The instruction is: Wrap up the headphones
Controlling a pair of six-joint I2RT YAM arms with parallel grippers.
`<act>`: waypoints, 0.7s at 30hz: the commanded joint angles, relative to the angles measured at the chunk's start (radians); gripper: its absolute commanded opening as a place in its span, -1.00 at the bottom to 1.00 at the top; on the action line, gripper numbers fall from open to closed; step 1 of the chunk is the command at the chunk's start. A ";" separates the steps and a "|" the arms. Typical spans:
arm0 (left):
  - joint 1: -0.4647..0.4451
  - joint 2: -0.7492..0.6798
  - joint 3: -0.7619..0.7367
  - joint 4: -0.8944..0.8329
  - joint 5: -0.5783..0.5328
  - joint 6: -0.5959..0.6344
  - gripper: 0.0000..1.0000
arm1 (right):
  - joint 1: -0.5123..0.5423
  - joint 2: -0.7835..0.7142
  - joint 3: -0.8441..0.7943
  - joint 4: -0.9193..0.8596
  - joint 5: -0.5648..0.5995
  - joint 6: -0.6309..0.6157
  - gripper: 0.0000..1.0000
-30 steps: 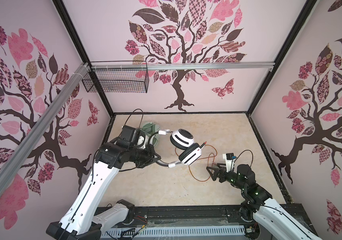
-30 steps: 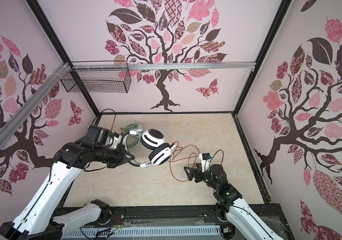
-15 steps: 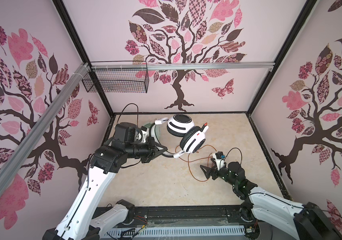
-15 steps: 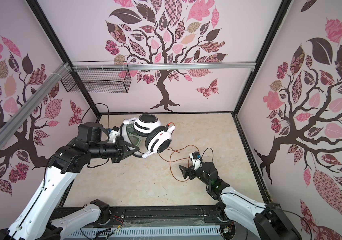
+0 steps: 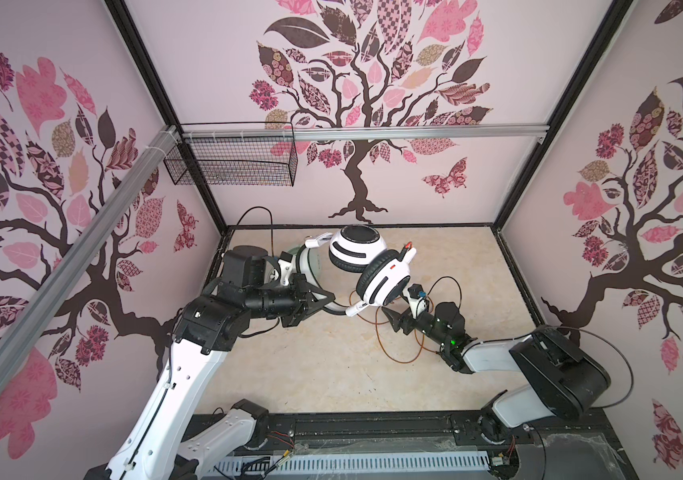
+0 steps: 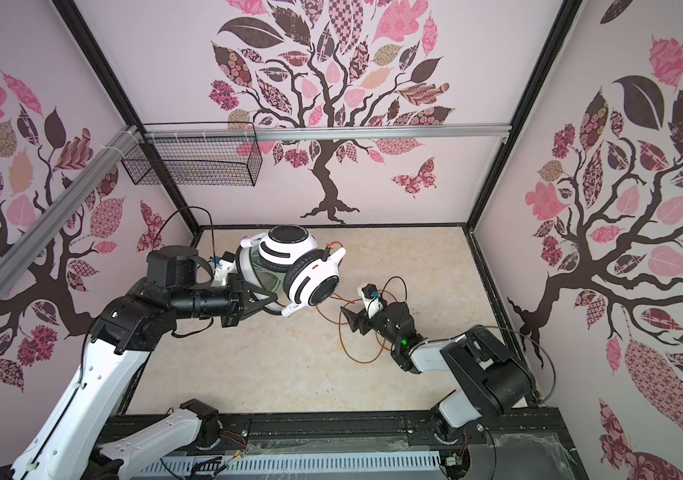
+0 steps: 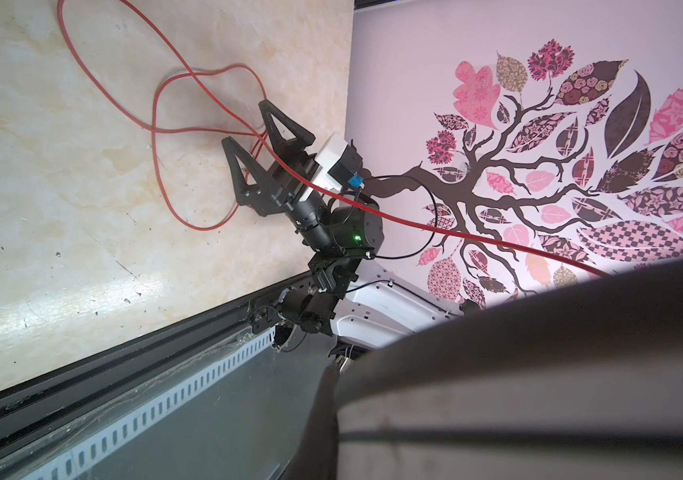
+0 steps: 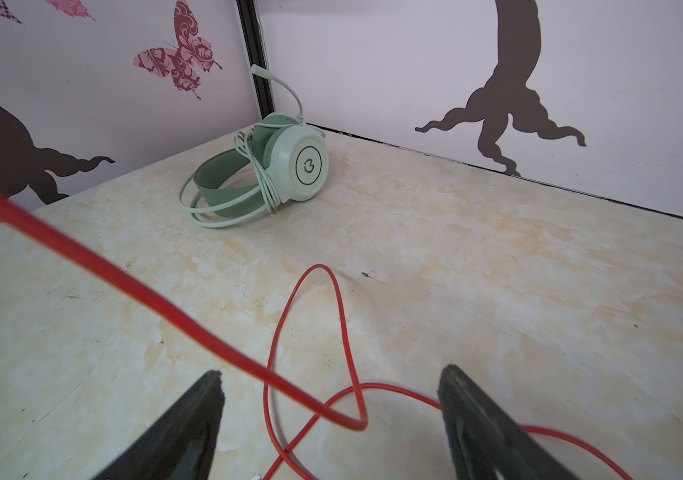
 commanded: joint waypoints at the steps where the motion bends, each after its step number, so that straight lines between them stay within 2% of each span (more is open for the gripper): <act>1: 0.006 -0.007 0.042 0.054 0.042 0.007 -1.00 | 0.004 0.077 0.044 0.150 -0.002 0.065 0.53; 5: 0.006 -0.004 0.050 0.052 0.052 0.008 -1.00 | 0.005 0.151 0.067 0.246 0.003 0.107 0.32; 6: 0.005 -0.006 0.052 0.054 0.055 0.007 -1.00 | 0.005 0.164 0.074 0.262 -0.003 0.108 0.15; 9: 0.006 -0.007 0.050 0.054 0.067 0.007 -1.00 | 0.005 0.178 0.100 0.255 -0.016 0.120 -0.80; 10: 0.006 -0.006 0.047 0.054 0.073 0.012 -1.00 | 0.004 0.172 0.110 0.235 -0.019 0.126 -1.00; 13: 0.006 0.000 0.046 0.047 0.105 0.052 -1.00 | 0.005 0.132 0.162 0.074 0.017 0.151 -1.00; 16: 0.006 0.006 0.027 0.062 0.166 0.061 -1.00 | 0.004 0.088 0.265 -0.204 0.059 0.161 -1.00; 21: 0.006 -0.016 -0.021 0.151 0.171 -0.002 -1.00 | 0.009 0.063 0.301 -0.319 0.017 0.140 -1.00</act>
